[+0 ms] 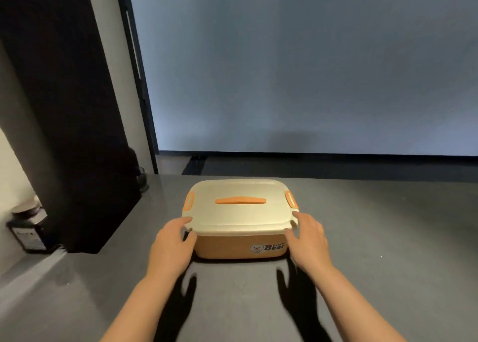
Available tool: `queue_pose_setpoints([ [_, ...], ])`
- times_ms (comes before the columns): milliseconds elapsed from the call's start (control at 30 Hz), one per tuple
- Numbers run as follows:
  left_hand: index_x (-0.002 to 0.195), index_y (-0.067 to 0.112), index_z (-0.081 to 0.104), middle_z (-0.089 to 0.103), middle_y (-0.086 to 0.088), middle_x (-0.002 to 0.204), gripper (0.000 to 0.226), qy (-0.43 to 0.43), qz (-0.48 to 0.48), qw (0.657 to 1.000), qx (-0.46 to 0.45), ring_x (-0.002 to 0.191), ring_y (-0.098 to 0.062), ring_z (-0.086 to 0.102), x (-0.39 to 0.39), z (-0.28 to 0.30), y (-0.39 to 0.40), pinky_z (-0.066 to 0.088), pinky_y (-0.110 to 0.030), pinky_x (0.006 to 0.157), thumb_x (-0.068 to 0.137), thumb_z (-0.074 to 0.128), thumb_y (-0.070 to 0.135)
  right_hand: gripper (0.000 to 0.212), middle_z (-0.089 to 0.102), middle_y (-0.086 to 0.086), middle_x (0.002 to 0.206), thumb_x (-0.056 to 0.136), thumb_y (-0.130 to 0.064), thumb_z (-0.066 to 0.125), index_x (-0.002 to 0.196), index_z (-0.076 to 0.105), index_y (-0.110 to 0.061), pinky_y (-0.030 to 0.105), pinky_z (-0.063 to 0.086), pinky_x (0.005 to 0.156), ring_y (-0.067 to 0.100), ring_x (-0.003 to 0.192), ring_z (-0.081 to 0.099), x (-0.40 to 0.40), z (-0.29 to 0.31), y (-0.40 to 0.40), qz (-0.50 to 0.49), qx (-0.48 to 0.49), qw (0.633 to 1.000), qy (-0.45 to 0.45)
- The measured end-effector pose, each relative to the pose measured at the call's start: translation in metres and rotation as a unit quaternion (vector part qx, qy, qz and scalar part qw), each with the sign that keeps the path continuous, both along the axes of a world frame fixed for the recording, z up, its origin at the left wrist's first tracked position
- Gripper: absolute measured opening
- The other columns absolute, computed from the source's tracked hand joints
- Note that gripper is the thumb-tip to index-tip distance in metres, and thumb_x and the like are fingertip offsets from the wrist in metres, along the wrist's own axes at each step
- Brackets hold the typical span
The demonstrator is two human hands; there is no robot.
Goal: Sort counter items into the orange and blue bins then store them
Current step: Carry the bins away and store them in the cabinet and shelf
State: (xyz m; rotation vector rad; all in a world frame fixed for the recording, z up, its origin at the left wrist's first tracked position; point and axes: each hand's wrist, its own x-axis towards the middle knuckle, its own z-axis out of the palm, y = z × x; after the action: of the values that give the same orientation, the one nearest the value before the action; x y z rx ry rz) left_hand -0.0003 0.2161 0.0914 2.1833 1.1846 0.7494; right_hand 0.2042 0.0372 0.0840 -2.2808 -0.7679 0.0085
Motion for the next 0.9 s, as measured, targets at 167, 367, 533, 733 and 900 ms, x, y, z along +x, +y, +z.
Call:
queue_pose_setpoints([
  [167,0.140,0.023,0.041,0.046,-0.001,0.139,0.050,0.027,-0.031,0.999,-0.026,0.124,-0.022,0.047,0.037,-0.007,0.066,0.041,-0.039,0.098,0.092,0.054,0.029,0.054,0.043,0.003,0.143,0.096,-0.036,0.045,0.145,0.033,-0.020,0.045,0.037,0.106,0.027,0.132,0.035,0.040,-0.004,0.043,-0.043,-0.049,0.996,0.057],
  [367,0.148,0.025,0.017,0.033,-0.009,0.146,0.060,0.082,-0.034,0.995,-0.055,0.124,-0.032,0.045,0.088,-0.030,0.102,0.042,-0.044,0.096,0.096,0.041,0.044,0.054,0.043,0.003,0.146,0.098,-0.037,0.043,0.148,0.029,-0.022,0.045,0.038,0.106,0.026,0.132,0.040,0.068,-0.015,0.073,-0.067,-0.023,0.992,0.106],
  [533,0.146,0.031,0.020,0.039,-0.013,0.131,0.049,0.076,-0.027,0.995,-0.058,0.086,-0.022,0.048,0.105,-0.036,0.131,0.040,-0.034,0.076,0.099,0.031,0.041,0.046,0.058,0.007,0.122,0.099,-0.046,0.037,0.132,0.043,-0.015,0.035,0.044,0.080,0.023,0.100,0.053,0.096,-0.014,0.090,-0.087,-0.075,0.985,0.129],
  [733,0.142,0.033,0.023,0.042,-0.015,0.122,0.041,0.095,-0.024,0.994,-0.047,0.081,-0.021,0.049,0.109,-0.035,0.134,0.038,-0.033,0.071,0.102,0.022,0.028,0.041,0.054,0.001,0.100,0.100,-0.045,0.035,0.125,0.046,-0.014,0.032,0.037,0.069,0.020,0.086,0.051,0.099,-0.018,0.091,-0.092,-0.076,0.985,0.127],
  [900,0.145,0.031,0.020,0.043,-0.014,0.119,0.043,0.128,-0.007,0.991,-0.043,0.083,-0.023,0.052,0.096,-0.026,0.116,0.040,-0.033,0.070,0.102,0.021,0.026,0.040,0.055,0.003,0.097,0.101,-0.042,0.033,0.125,0.042,-0.012,0.034,0.039,0.069,0.023,0.084,0.052,0.096,-0.014,0.085,-0.064,-0.078,0.985,0.138],
])
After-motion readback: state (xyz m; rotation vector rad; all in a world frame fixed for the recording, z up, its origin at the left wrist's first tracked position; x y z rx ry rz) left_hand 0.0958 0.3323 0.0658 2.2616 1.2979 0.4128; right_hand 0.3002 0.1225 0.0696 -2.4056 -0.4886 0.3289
